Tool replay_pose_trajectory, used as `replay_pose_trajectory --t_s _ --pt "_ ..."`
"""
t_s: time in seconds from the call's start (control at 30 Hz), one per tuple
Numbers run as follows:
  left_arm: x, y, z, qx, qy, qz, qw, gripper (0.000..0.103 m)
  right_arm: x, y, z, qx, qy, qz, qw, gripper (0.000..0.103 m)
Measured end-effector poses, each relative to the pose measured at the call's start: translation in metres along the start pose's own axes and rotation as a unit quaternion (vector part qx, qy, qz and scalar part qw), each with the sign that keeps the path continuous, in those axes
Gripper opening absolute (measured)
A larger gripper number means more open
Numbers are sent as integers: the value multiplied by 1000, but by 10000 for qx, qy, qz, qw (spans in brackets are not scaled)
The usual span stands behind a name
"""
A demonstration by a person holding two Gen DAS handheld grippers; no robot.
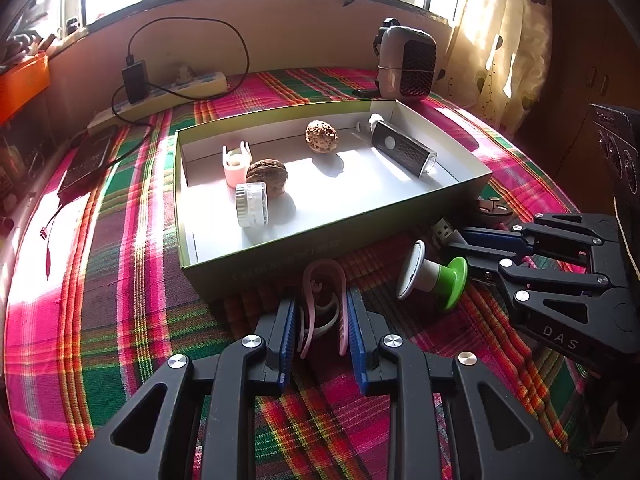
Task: Organize objects
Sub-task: 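Grasp the pink hook with the left tool while the right tool grasps the white cable, then carry the pink hook and white cable into the white box with both tools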
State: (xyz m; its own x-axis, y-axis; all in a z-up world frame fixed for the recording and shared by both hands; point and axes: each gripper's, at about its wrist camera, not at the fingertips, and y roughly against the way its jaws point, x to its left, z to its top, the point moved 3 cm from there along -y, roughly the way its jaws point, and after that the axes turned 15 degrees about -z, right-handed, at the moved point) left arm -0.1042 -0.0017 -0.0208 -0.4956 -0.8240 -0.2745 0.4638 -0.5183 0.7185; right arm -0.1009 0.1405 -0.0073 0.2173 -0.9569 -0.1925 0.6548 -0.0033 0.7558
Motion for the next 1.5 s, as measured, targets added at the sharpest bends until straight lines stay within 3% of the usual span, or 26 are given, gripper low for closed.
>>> replay_pose_trajectory --t_s 0.5,0.93,1.5 --pt "-3 4 -4 28 121 132 9998 22 0 10 1 -79 -77 102 9999 15" --pt "-9 23 3 -199 124 179 9996 22 -7 24 5 -258 -221 231 9992 15" --pt "-14 43 27 -502 190 252 9982 22 -19 51 49 -748 -281 373 9961 15"
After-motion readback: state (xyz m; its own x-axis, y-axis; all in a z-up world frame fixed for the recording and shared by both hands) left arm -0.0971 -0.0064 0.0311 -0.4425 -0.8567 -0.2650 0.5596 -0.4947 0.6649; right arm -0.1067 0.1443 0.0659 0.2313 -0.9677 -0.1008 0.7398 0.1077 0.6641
